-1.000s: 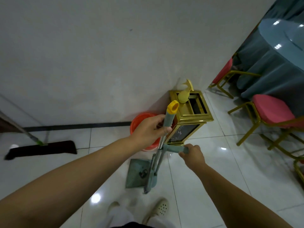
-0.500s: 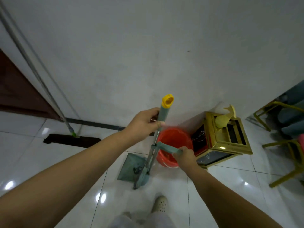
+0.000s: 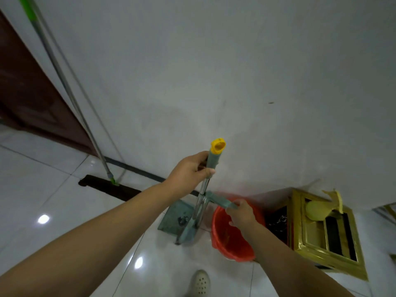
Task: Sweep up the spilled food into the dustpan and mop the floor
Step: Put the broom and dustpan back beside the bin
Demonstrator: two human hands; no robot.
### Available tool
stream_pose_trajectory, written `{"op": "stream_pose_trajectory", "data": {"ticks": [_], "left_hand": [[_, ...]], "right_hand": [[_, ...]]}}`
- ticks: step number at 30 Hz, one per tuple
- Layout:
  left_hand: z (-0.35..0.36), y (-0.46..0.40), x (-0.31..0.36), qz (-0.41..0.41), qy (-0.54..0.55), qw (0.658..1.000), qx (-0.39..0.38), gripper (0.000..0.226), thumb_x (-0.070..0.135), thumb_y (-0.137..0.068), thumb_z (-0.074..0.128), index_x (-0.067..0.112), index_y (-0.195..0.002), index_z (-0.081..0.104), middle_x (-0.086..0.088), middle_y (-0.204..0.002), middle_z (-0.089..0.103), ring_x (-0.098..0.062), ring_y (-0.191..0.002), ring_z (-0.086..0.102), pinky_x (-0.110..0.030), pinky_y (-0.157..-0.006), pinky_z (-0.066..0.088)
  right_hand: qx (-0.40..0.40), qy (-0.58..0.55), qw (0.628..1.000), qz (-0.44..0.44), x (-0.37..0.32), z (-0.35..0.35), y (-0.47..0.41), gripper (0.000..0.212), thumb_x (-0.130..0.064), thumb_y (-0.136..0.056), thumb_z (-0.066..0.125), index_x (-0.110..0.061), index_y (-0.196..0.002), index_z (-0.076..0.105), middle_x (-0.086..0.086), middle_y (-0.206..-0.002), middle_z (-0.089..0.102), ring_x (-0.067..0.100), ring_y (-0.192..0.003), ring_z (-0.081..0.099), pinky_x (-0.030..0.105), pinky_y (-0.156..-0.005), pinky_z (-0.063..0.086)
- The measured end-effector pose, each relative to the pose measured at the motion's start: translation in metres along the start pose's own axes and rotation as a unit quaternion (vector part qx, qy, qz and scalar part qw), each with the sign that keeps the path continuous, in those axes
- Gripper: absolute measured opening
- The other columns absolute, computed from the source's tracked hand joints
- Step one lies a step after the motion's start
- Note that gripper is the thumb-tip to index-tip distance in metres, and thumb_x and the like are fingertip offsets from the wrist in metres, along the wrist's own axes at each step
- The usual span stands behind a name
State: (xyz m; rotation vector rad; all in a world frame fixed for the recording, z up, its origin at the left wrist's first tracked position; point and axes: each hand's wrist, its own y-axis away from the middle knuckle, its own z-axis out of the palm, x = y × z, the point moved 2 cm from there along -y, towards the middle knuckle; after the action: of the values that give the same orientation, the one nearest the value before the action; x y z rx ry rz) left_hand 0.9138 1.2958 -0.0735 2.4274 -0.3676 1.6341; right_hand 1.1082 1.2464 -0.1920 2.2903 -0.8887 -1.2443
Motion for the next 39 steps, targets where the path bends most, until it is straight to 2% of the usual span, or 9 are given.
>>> {"op": "stream_pose_trajectory", "data": {"ticks": [2, 6, 10, 16, 21, 24, 29, 35, 39], "left_hand": [[0.007, -0.019, 0.001, -0.002, -0.008, 1.0, 0.017, 0.025, 0.019, -0.089, 0.061, 0.022, -0.114, 0.061, 0.002, -0.108, 0.069, -0.002, -0.094, 0.064, -0.019, -0.084, 0.051], [0.018, -0.043, 0.001, -0.011, -0.03, 0.999, 0.029, 0.024, 0.022, -0.089, 0.061, 0.023, -0.113, 0.06, 0.004, -0.105, 0.069, 0.0, -0.091, 0.063, -0.025, -0.084, 0.053], [0.026, -0.066, 0.0, -0.031, -0.044, 0.998, 0.037, 0.025, 0.019, -0.089, 0.06, 0.019, -0.114, 0.059, -0.001, -0.107, 0.068, -0.014, -0.097, 0.064, -0.041, -0.089, 0.052], [0.038, -0.09, -0.004, -0.046, -0.034, 0.996, 0.064, 0.027, 0.014, -0.09, 0.058, 0.016, -0.117, 0.059, -0.003, -0.11, 0.067, -0.018, -0.101, 0.063, -0.04, -0.092, 0.051], [0.04, -0.109, -0.006, -0.048, -0.005, 0.995, 0.092, 0.031, 0.01, -0.092, 0.055, 0.015, -0.122, 0.056, 0.003, -0.111, 0.065, -0.01, -0.1, 0.06, -0.006, -0.079, 0.046], [0.043, -0.118, -0.008, -0.054, 0.0, 0.993, 0.109, 0.03, 0.01, -0.094, 0.053, 0.012, -0.124, 0.055, -0.003, -0.114, 0.064, -0.012, -0.102, 0.058, -0.013, -0.082, 0.046], [0.054, -0.125, -0.005, -0.056, 0.002, 0.992, 0.116, 0.022, 0.011, -0.095, 0.05, 0.008, -0.117, 0.055, -0.007, -0.11, 0.062, -0.018, -0.1, 0.057, -0.029, -0.087, 0.048], [0.055, -0.114, -0.006, -0.068, 0.015, 0.99, 0.121, 0.033, 0.013, -0.094, 0.054, 0.011, -0.127, 0.051, 0.004, -0.11, 0.057, -0.01, -0.105, 0.053, -0.019, -0.087, 0.04], [0.051, -0.097, -0.006, -0.063, 0.024, 0.991, 0.114, 0.034, 0.01, -0.093, 0.056, 0.009, -0.127, 0.052, 0.001, -0.115, 0.058, -0.012, -0.109, 0.054, -0.024, -0.098, 0.041]], "right_hand": [[-0.009, 0.005, 1.0, 0.0, -0.005, -0.011, -0.023, 0.042, -0.013, -0.085, 0.063, -0.008, -0.126, 0.053, 0.018, -0.116, 0.055, 0.026, -0.083, 0.061, 0.033, -0.059, 0.058], [-0.026, 0.025, 0.999, -0.011, -0.014, -0.024, -0.05, 0.043, -0.011, -0.088, 0.062, -0.004, -0.129, 0.051, 0.018, -0.122, 0.052, 0.029, -0.092, 0.062, 0.036, -0.071, 0.058], [-0.028, 0.026, 0.999, -0.01, -0.019, -0.031, -0.072, 0.046, -0.009, -0.086, 0.062, -0.004, -0.13, 0.05, 0.02, -0.121, 0.05, 0.027, -0.082, 0.059, 0.029, -0.05, 0.053], [-0.049, 0.016, 0.999, -0.018, -0.021, -0.037, -0.092, 0.049, -0.006, -0.085, 0.062, -0.008, -0.132, 0.048, 0.015, -0.114, 0.053, 0.017, -0.07, 0.059, 0.022, -0.045, 0.049], [-0.064, 0.002, 0.998, -0.03, -0.026, -0.047, -0.097, 0.033, -0.007, -0.088, 0.056, -0.011, -0.12, 0.05, 0.014, -0.107, 0.058, 0.017, -0.071, 0.061, 0.022, -0.05, 0.051], [-0.067, -0.017, 0.997, -0.029, -0.027, -0.053, -0.098, 0.023, -0.006, -0.089, 0.051, -0.015, -0.11, 0.053, 0.011, -0.093, 0.062, 0.017, -0.069, 0.061, 0.03, -0.058, 0.057], [-0.063, -0.05, 0.997, -0.013, -0.028, -0.059, -0.093, 0.019, -0.012, -0.091, 0.057, -0.027, -0.08, 0.052, 0.001, -0.07, 0.057, 0.01, -0.059, 0.055, 0.022, -0.052, 0.051], [-0.061, -0.048, 0.997, 0.018, -0.038, -0.065, -0.08, 0.031, -0.014, -0.091, 0.057, -0.024, -0.12, 0.049, -0.001, -0.086, 0.056, 0.007, -0.069, 0.058, 0.015, -0.044, 0.048], [-0.074, -0.104, 0.992, 0.026, -0.042, -0.067, -0.057, 0.021, -0.008, -0.091, 0.058, -0.018, -0.11, 0.057, 0.006, -0.088, 0.063, 0.014, -0.071, 0.063, 0.02, -0.05, 0.052]]}}
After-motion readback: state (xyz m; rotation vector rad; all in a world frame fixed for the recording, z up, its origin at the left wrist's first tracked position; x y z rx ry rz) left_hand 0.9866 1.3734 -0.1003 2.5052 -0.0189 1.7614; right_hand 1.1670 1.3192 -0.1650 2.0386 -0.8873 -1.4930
